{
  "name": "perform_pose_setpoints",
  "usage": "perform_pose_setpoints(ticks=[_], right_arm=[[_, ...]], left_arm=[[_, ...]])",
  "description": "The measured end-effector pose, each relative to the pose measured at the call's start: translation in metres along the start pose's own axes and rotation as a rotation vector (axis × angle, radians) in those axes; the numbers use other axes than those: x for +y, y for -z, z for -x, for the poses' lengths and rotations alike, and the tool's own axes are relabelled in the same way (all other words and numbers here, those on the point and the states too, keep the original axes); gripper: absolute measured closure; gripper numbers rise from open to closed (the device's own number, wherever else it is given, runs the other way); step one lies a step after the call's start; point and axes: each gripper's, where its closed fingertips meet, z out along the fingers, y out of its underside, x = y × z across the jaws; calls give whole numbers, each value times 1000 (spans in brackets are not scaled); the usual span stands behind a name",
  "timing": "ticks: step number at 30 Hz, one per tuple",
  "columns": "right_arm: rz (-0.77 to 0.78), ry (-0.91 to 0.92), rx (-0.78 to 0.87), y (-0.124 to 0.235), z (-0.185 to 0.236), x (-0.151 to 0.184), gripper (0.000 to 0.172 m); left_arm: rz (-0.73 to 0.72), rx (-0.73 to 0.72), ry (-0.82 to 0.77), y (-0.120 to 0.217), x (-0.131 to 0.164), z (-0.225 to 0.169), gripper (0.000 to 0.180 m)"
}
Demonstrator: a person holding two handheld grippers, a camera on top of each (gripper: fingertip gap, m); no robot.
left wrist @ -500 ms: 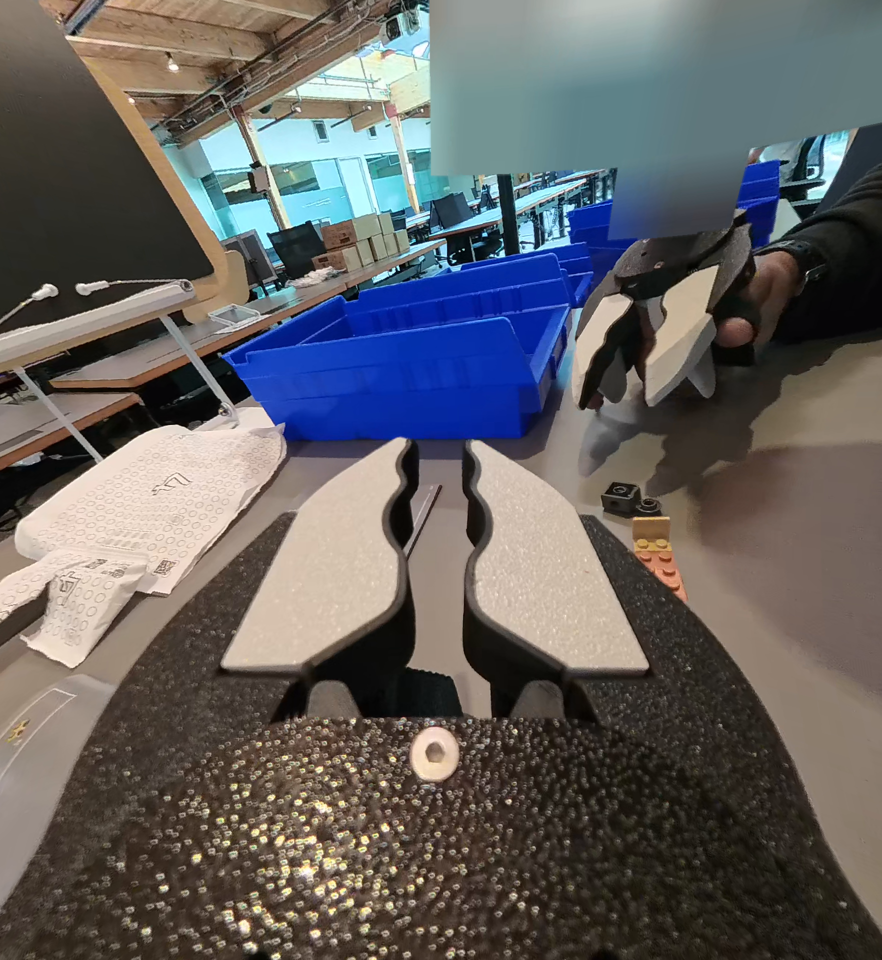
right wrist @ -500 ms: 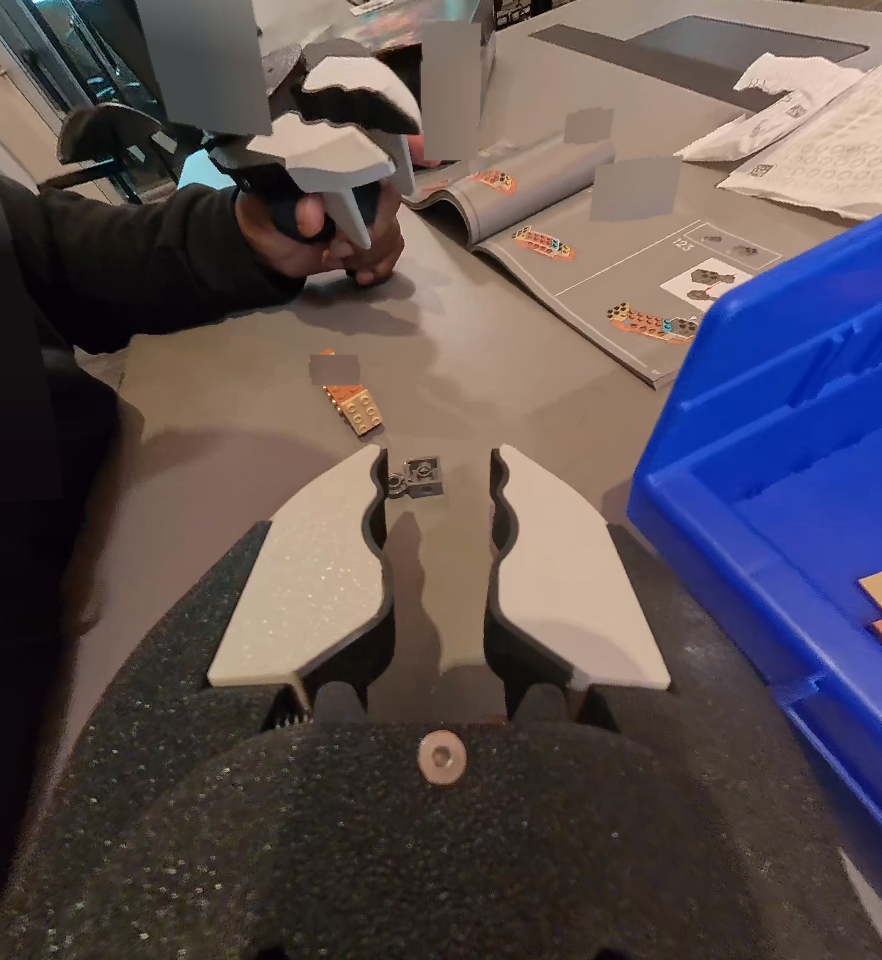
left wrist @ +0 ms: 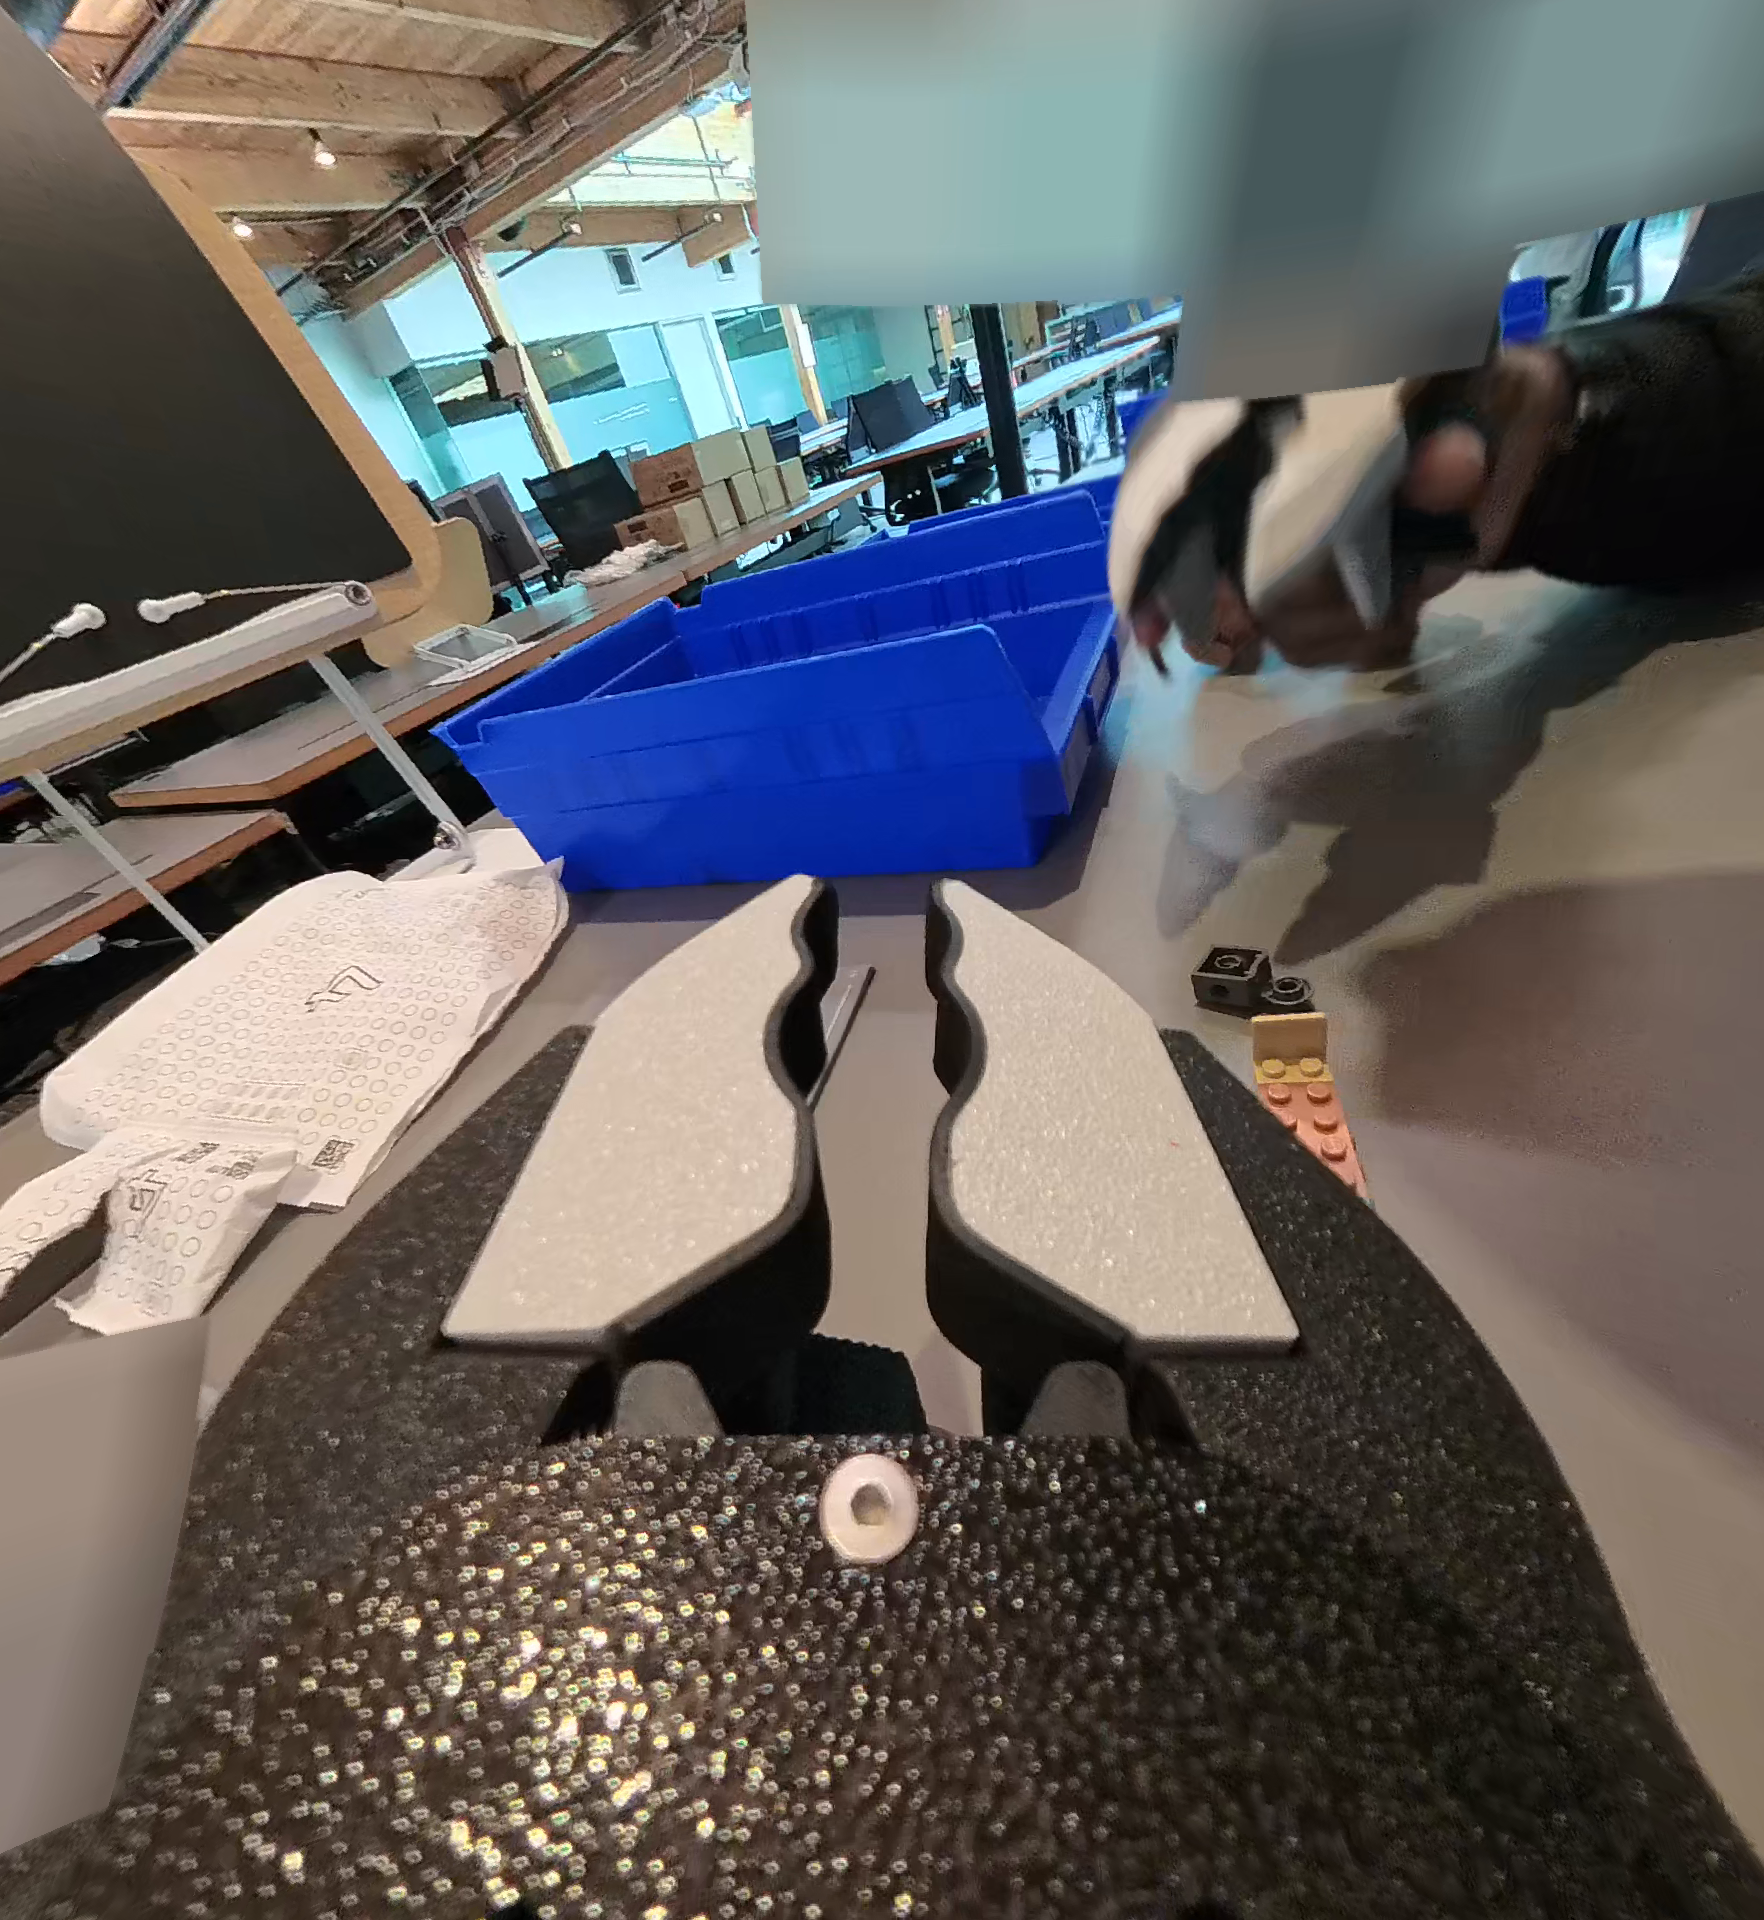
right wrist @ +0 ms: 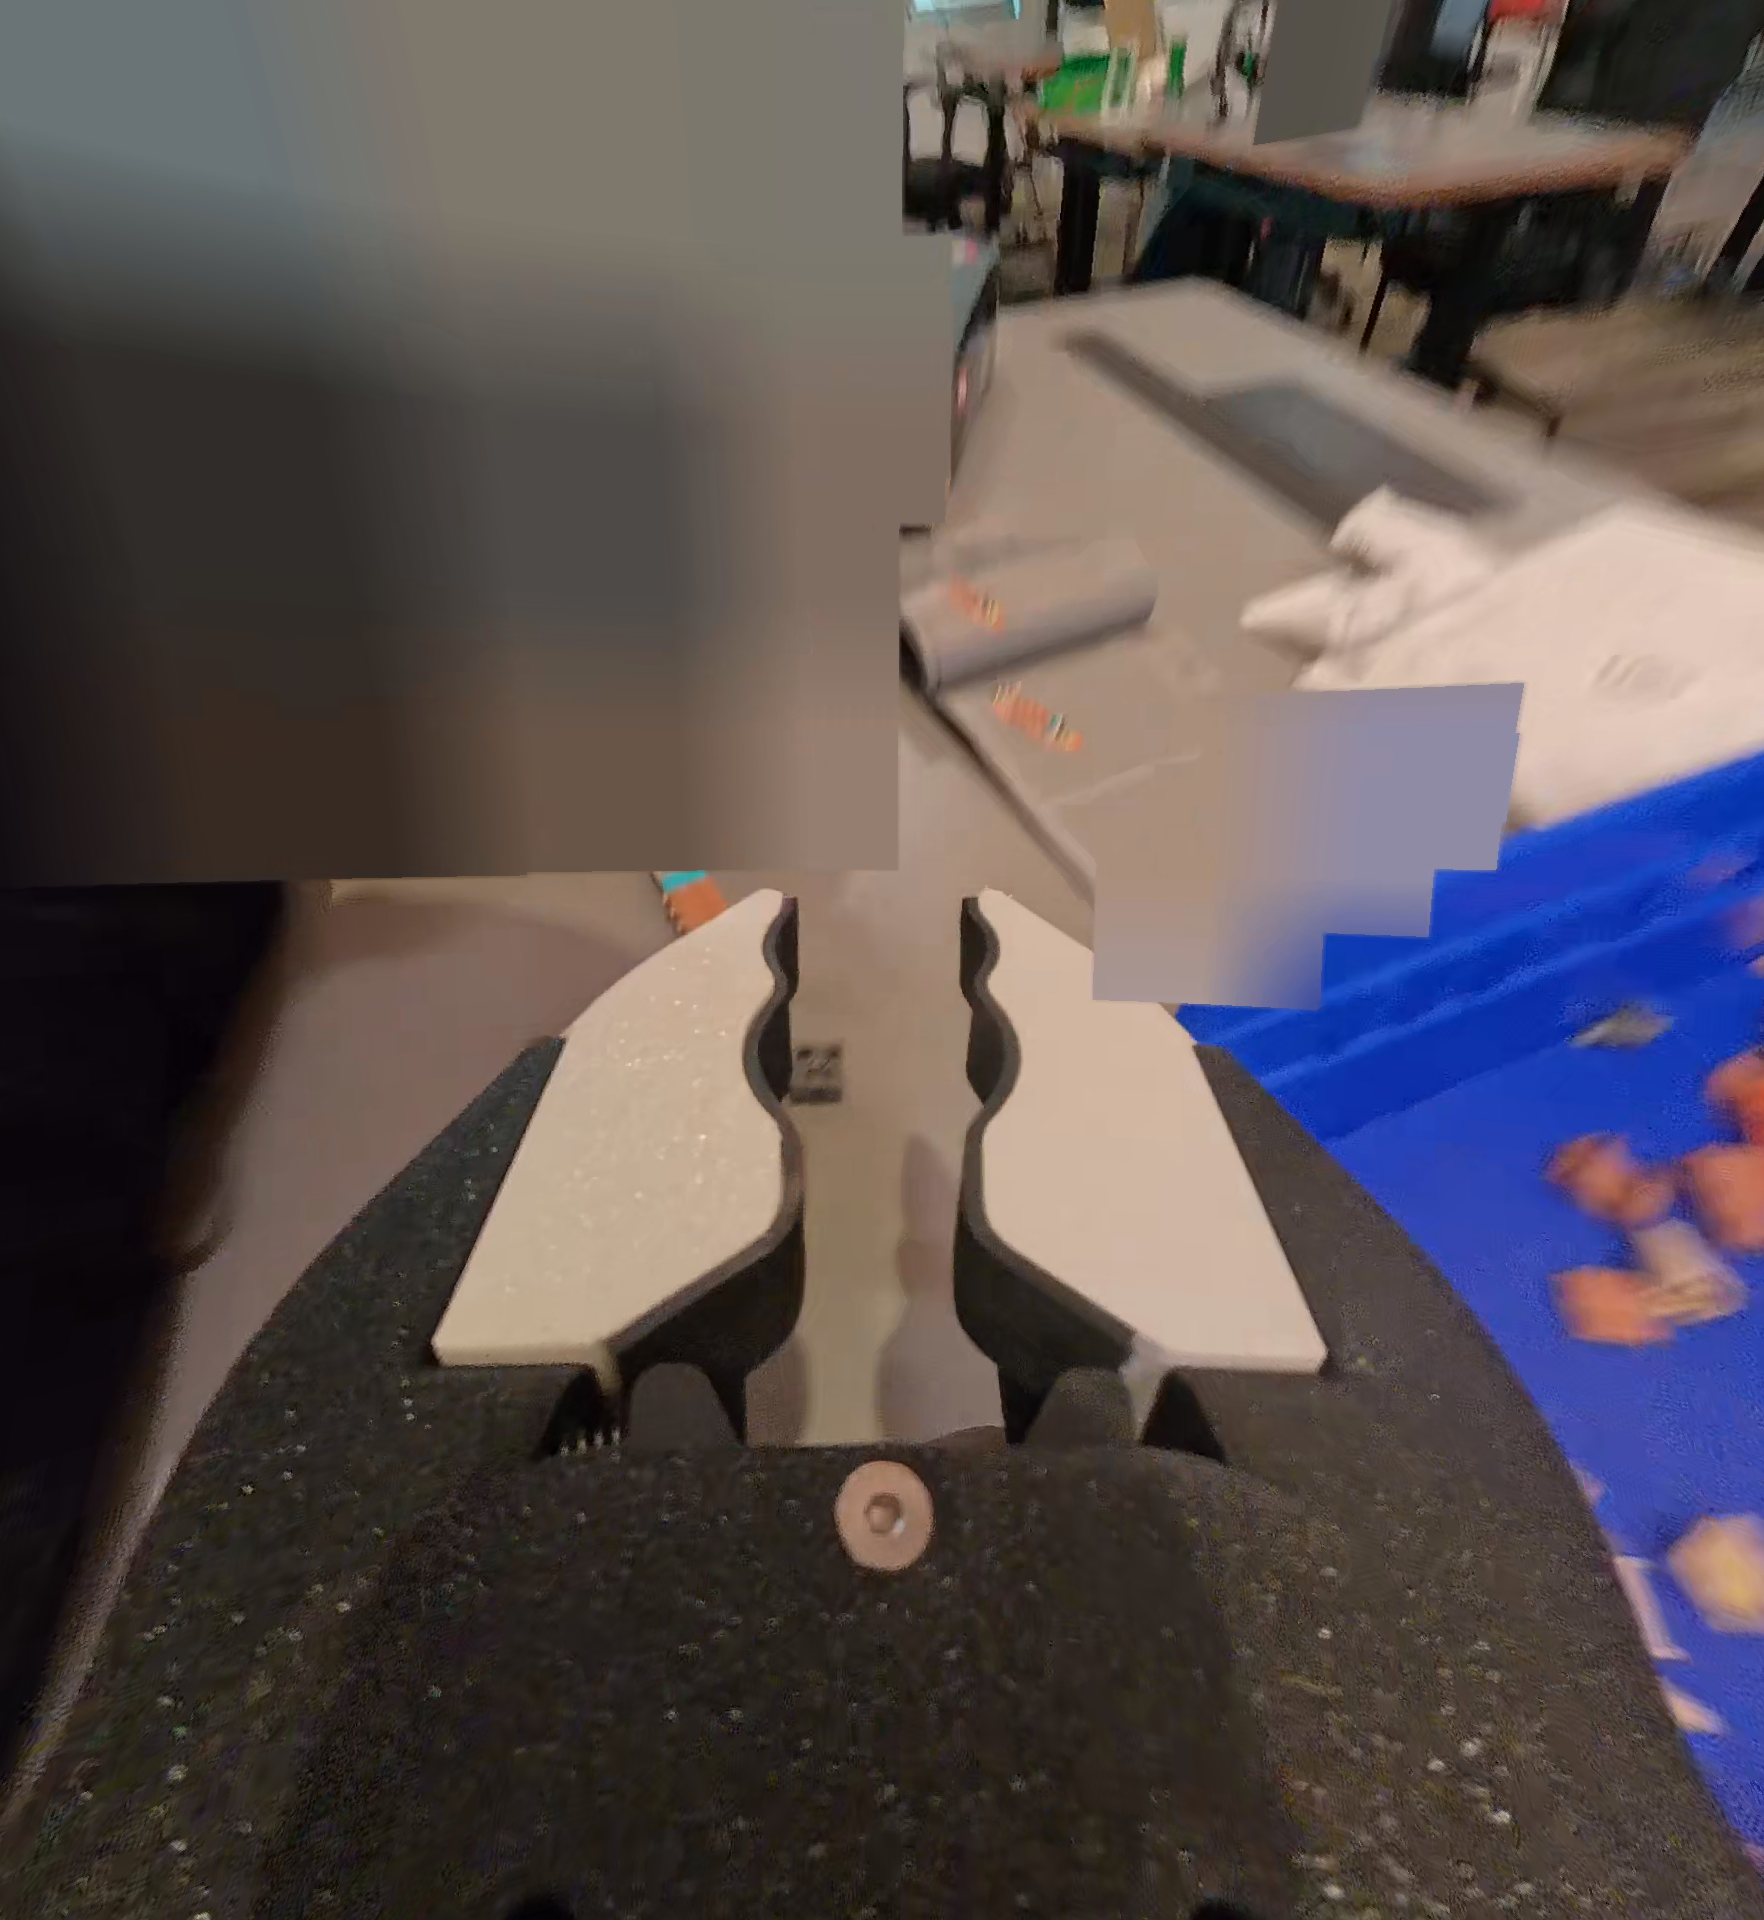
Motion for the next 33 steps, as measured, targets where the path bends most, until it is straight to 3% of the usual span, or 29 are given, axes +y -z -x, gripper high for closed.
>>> perform_pose_setpoints(ticks=[2,4,8,12,16,21,27,30,31,33], right_arm=[[-11,163,85,25,-22,-40,147],[106,365,222,38,-68,-57,147],[573,440,201,18,-162,-11,140],[766,377,85,-21,-202,33,134],[830,307,41,-48,-219,59,131],[871,246,19,-57,-227,80,130],[854,185,-51,-61,-224,82,129],[840,158,-78,-61,-221,83,136],[836,164,-78,-61,-221,82,148],[839,155,-73,-62,-221,83,148]], left_arm=[[-2,-1,11,0,0,1,165],[-12,-4,21,2,-2,3,165],[-4,-19,6,5,0,6,165],[-7,-29,4,5,0,7,165],[-4,-29,-6,5,0,6,165],[-3,-24,4,5,1,6,165],[-4,-25,-1,5,0,6,165],[-5,-24,-5,5,0,5,165],[-4,-23,-6,5,0,5,165],[-5,-23,-7,5,0,5,165]])
